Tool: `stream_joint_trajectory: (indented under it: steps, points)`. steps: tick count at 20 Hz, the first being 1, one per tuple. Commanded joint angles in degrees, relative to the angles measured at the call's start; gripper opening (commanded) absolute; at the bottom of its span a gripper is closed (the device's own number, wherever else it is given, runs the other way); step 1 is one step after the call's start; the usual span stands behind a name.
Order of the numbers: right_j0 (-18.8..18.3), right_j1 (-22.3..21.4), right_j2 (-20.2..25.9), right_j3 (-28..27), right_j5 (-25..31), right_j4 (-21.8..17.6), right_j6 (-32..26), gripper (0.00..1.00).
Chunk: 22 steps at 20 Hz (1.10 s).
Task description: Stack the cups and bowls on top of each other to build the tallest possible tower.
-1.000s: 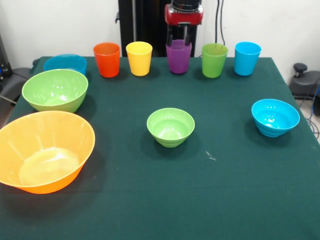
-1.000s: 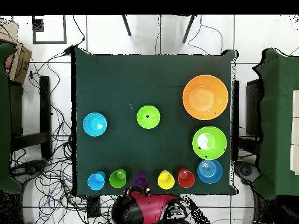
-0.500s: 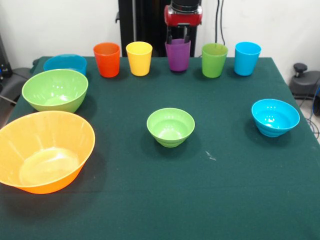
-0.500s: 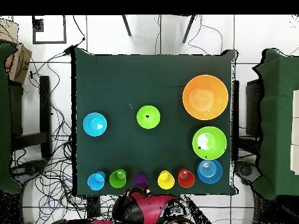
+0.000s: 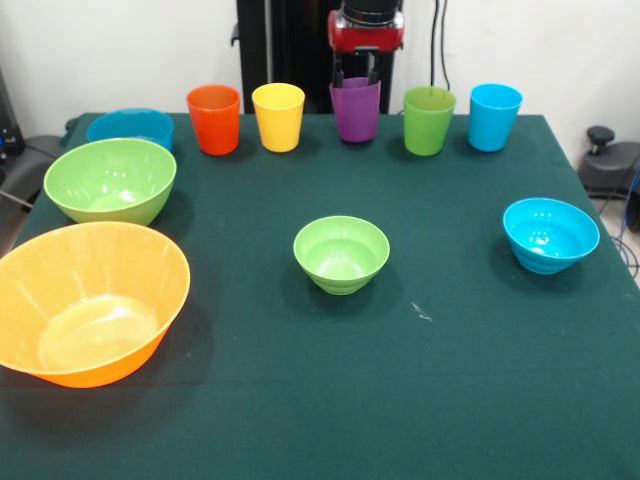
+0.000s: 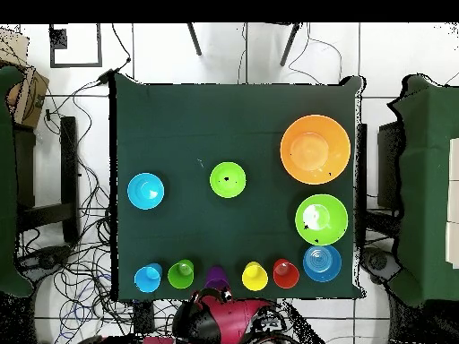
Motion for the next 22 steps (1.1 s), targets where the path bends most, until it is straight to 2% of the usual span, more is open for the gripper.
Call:
stream_joint_trajectory:
  steps: [1,9,17,22]
  points:
    - [0.26,1.34,4.41,-7.88,-1.70,-0.91,5.52,1.00]
    - [-1.05,-5.40,6.52,-5.89,4.96,-0.09,4.25,1.00]
    - [-1.82,-7.33,7.48,-5.05,6.78,0.13,4.05,1.00]
    - [-1.65,-5.97,7.05,-5.93,5.86,-0.14,4.28,1.00]
